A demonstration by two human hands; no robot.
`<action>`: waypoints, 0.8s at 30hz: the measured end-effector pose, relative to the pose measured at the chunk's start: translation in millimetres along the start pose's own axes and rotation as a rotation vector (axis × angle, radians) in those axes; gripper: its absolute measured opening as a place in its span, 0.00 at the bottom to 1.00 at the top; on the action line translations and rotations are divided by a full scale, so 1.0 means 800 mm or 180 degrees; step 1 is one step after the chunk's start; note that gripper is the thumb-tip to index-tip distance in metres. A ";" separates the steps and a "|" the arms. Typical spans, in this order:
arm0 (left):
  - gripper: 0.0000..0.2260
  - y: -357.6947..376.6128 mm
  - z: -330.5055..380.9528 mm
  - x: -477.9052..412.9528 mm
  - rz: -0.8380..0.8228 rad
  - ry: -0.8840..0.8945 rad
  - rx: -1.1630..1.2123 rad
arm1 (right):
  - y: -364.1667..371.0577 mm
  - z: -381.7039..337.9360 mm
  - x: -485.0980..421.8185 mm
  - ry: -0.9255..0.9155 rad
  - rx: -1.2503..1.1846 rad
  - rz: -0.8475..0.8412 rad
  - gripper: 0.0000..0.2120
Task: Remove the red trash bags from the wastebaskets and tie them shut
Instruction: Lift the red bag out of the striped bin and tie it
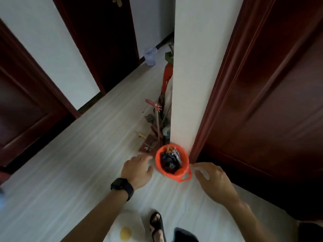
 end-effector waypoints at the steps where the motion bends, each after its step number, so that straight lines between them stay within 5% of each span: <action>1: 0.20 0.001 0.000 -0.028 -0.0100 0.0045 -0.0012 | 0.005 0.002 -0.018 0.0102 -0.0017 0.0018 0.13; 14: 0.16 0.076 -0.007 -0.217 -0.0988 -0.0129 0.0161 | 0.102 0.080 -0.154 0.0926 0.0064 -0.0276 0.12; 24: 0.19 0.216 -0.084 -0.327 -0.2065 -0.0668 0.0300 | 0.196 0.118 -0.171 0.1990 0.0306 -0.0440 0.22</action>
Point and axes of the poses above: each hand's wrist, its own x-axis away from the middle knuckle, its own y-axis out of the palm, z = x × y, the point moved 1 cm from there along -x, towards the middle knuckle, and after that the axes turned 12 degrees about z, right-handed, at the moved point
